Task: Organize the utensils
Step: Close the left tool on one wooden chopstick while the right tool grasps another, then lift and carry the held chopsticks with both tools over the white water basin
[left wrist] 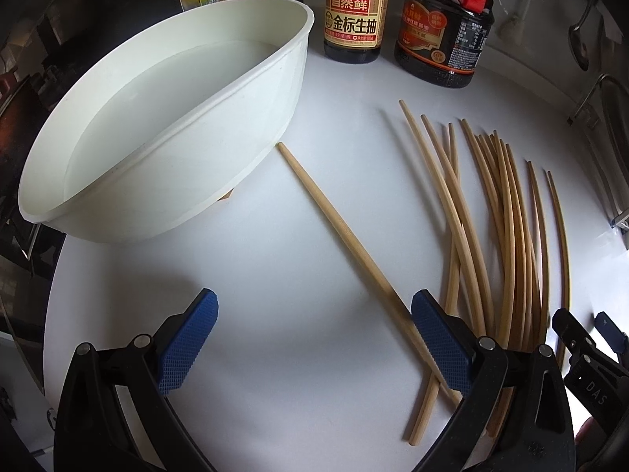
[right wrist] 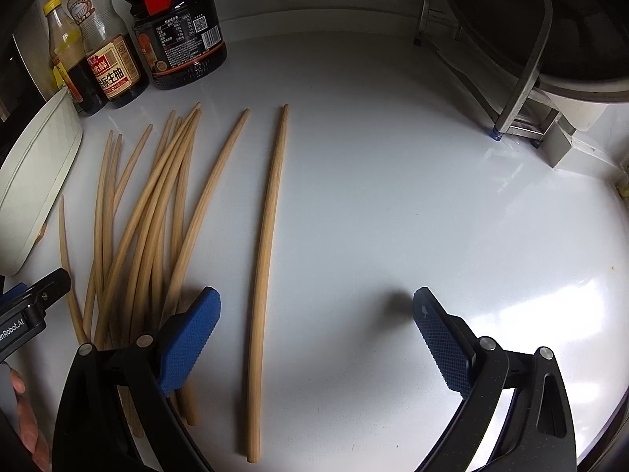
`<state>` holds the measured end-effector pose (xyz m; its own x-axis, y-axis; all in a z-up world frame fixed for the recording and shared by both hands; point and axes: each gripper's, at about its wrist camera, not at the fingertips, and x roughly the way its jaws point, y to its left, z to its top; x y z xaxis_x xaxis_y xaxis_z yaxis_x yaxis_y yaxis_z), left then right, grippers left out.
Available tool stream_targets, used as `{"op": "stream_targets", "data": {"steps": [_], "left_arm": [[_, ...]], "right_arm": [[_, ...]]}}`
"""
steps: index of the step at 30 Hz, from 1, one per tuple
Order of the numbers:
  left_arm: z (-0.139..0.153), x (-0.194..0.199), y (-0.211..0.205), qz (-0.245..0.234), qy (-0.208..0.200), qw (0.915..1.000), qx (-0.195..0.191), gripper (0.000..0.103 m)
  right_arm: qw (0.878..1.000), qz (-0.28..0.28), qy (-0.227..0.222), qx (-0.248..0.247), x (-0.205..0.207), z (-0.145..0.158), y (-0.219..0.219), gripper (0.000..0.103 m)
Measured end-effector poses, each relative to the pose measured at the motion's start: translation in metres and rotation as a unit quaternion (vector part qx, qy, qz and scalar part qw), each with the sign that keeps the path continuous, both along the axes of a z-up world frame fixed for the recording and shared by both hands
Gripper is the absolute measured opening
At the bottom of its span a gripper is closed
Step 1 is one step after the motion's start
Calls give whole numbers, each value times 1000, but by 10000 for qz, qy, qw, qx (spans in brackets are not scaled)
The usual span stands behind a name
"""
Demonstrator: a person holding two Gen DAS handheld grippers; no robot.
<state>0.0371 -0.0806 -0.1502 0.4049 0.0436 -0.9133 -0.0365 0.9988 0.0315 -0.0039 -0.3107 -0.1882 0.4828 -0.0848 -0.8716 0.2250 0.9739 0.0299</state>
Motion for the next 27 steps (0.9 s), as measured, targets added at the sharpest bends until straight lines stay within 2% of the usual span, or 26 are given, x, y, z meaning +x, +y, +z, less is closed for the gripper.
{"op": "stream_targets", "data": {"steps": [3,7,9,10,11,12,14,15,19,21,23,27], "left_arm": [[-8,6,0,2,133,9999,107,97],[-10,6,9,81,119,9998,117,97],[-11,6,13,79,88,9998,157,97],[-11,6,14,67,77,9999,134,96],[-12,6,15,39,65,9999,77,91],[-11,6,16,19,44,10000,21,88],[-9,8,13,-18,5,10000,-5,74],[-9,9,11,-57,-12,10000,-8,71],[-6,7,3,-302,-47,9995,-13,49],[-5,6,-4,-419,-49,9991,-14,34],[-5,5,-9,-529,-42,9986,-14,15],[-6,4,-12,-642,-31,9979,-30,8]], "right_arm": [[10000,-10,-15,-36,-3,0,-3,94],[10000,-14,-33,-86,-6,-1,-4,94],[9999,8,-62,-103,-6,-1,-4,91],[9999,19,-101,-122,-6,0,-4,85],[9998,38,-138,-145,-5,2,-3,78],[9997,66,-160,-162,-6,3,-4,76],[9996,111,-179,-180,-6,4,-5,70],[9995,139,-196,-186,-7,5,-5,68],[9990,320,-197,-226,-6,8,2,49],[9986,421,-186,-244,-4,9,7,35],[9980,522,-181,-296,-5,9,13,9],[9976,583,-189,-329,-4,9,17,7]]}}
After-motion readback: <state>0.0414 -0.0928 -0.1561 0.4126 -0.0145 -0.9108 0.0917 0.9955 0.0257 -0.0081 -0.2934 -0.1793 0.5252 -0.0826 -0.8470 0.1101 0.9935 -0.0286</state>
